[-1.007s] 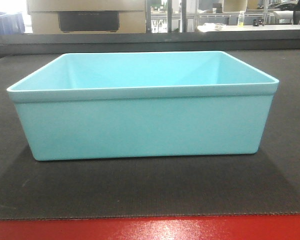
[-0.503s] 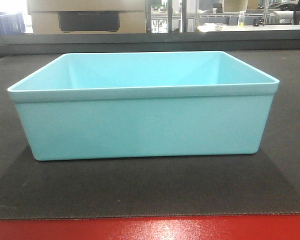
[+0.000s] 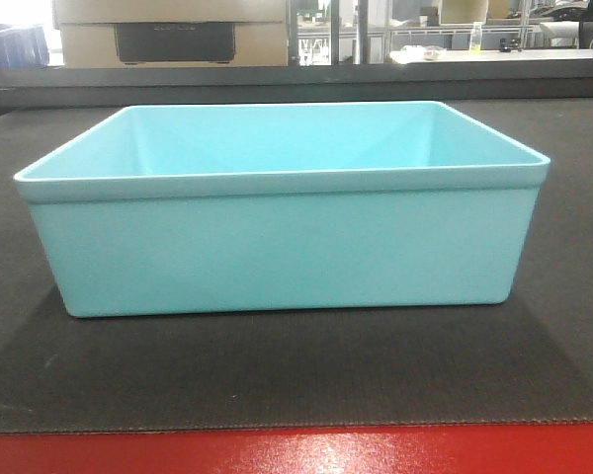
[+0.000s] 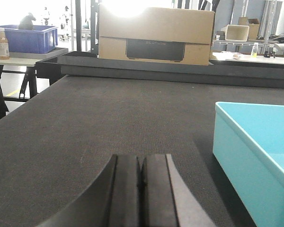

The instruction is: Fetch blue bin and place on conveyor start

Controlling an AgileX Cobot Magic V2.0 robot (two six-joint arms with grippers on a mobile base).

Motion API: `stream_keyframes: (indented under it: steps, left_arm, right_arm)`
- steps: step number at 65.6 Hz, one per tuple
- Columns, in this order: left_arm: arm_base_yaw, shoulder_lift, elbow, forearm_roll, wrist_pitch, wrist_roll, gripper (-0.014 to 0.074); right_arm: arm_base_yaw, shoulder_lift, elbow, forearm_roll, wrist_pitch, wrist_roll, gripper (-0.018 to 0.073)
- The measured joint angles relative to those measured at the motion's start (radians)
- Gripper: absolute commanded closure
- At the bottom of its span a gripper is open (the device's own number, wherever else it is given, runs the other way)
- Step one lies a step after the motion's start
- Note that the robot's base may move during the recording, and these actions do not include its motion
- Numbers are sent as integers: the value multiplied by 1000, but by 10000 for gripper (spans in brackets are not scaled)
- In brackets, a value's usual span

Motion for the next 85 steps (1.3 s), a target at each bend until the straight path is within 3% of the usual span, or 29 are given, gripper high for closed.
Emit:
stream_keyframes:
  steps: [16, 85]
  left_arm:
    - [0, 0, 2, 0, -2, 0, 707]
    - [0, -1, 2, 0, -3, 0, 707]
  right_arm:
    - [-13, -54, 197, 31, -136, 0, 721]
    - [-13, -59, 203, 33, -151, 0, 721]
